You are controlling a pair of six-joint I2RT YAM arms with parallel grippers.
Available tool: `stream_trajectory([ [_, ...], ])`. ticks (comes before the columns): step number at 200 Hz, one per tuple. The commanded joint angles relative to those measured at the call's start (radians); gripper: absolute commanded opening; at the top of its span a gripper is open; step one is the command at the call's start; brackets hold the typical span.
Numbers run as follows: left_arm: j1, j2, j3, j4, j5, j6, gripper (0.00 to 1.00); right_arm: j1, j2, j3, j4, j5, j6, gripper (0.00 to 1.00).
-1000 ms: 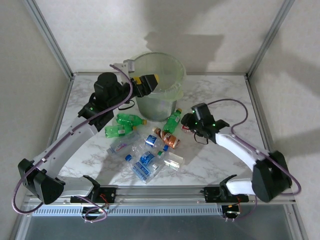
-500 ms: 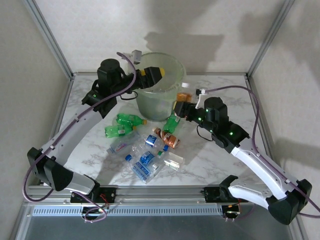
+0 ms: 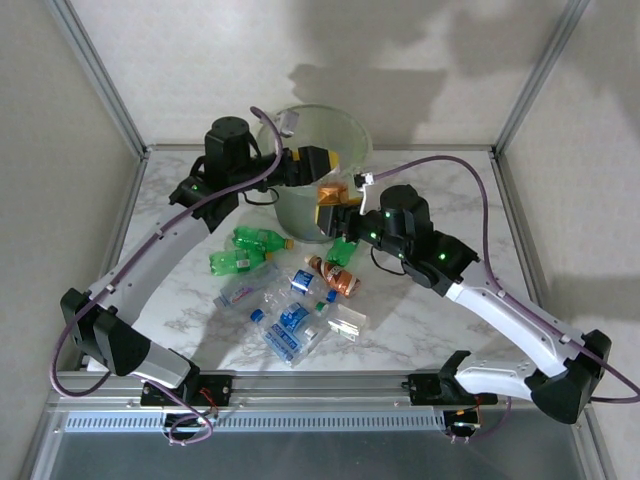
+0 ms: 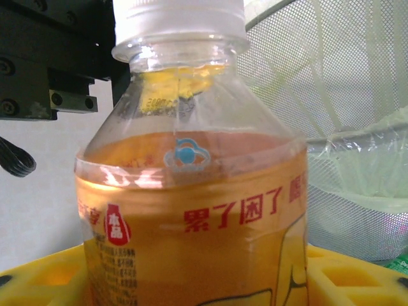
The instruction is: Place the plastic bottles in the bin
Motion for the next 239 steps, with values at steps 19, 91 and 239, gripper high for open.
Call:
stream_trajectory([
  [19,-0.007,0.007,0.023,-0.005,0.035,0.04,0.76,0.031,0.028,0.059,-0.023,0.013,-0.03,0.56],
  [91,-0.007,-0.012,0.002,-0.005,0.026,0.059,0.62,0.035,0.045,0.067,-0.026,0.044,-0.016,0.56],
  [239,-0.006,-0.003,-0.015,-0.037,0.032,0.091,0.45,0.036,0.032,0.058,0.004,0.058,0.0,0.55],
])
